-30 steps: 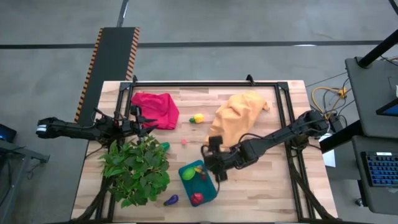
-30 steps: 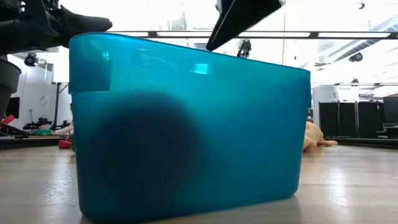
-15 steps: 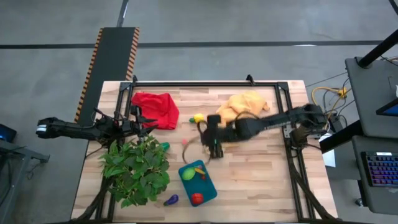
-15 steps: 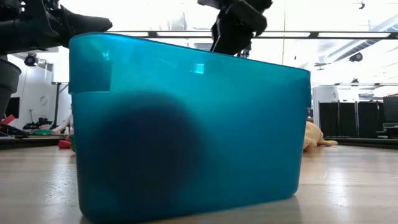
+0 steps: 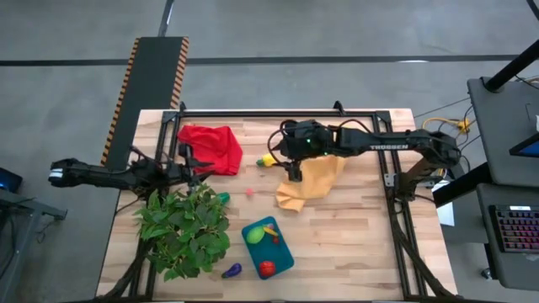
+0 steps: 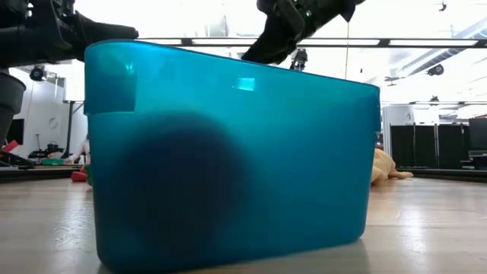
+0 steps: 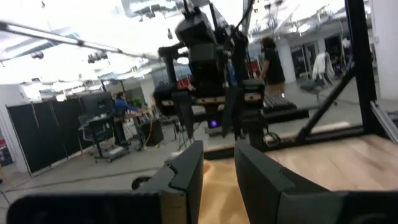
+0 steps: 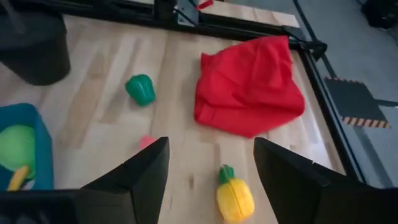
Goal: Pick and placing Produce into tupperware
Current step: Put the pineapple into the bin
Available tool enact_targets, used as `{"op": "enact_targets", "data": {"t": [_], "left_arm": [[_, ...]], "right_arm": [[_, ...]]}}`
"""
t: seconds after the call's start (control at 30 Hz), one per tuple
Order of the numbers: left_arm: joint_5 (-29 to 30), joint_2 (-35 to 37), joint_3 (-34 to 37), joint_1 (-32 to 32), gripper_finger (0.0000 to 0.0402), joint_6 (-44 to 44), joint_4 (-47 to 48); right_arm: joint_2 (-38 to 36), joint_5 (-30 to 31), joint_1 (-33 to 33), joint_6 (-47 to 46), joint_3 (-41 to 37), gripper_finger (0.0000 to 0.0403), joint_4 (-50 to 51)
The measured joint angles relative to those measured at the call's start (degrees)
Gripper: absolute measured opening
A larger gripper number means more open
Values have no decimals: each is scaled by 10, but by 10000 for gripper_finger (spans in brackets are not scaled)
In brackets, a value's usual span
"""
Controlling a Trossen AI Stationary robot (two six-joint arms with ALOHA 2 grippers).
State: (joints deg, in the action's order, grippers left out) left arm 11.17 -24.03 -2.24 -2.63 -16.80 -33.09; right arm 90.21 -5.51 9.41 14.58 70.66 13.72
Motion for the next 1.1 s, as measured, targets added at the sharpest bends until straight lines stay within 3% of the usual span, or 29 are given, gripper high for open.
{"op": "enact_targets", "data": {"t": [0.2, 0.37, 0.47, 0.63, 0.97, 1.1], "left_arm": [[0, -9, 0, 0, 78, 0, 12], [0, -12, 0, 0, 78, 0, 11], [0, -12, 0, 0, 78, -1, 11], [0, -11, 1, 0, 78, -26, 11], [2, -12, 1, 0, 78, -31, 11], [2, -14, 1, 0, 78, -30, 11]], "right_arm": [[33, 24, 4, 20, -11, 240, -16], [76, 45, 7, 2, 5, 281, -1], [106, 82, 16, -9, 31, 313, 36], [167, 69, 21, 22, 96, 349, 124], [257, 65, 21, 88, 216, 356, 234], [284, 34, 22, 109, 254, 356, 260]]}}
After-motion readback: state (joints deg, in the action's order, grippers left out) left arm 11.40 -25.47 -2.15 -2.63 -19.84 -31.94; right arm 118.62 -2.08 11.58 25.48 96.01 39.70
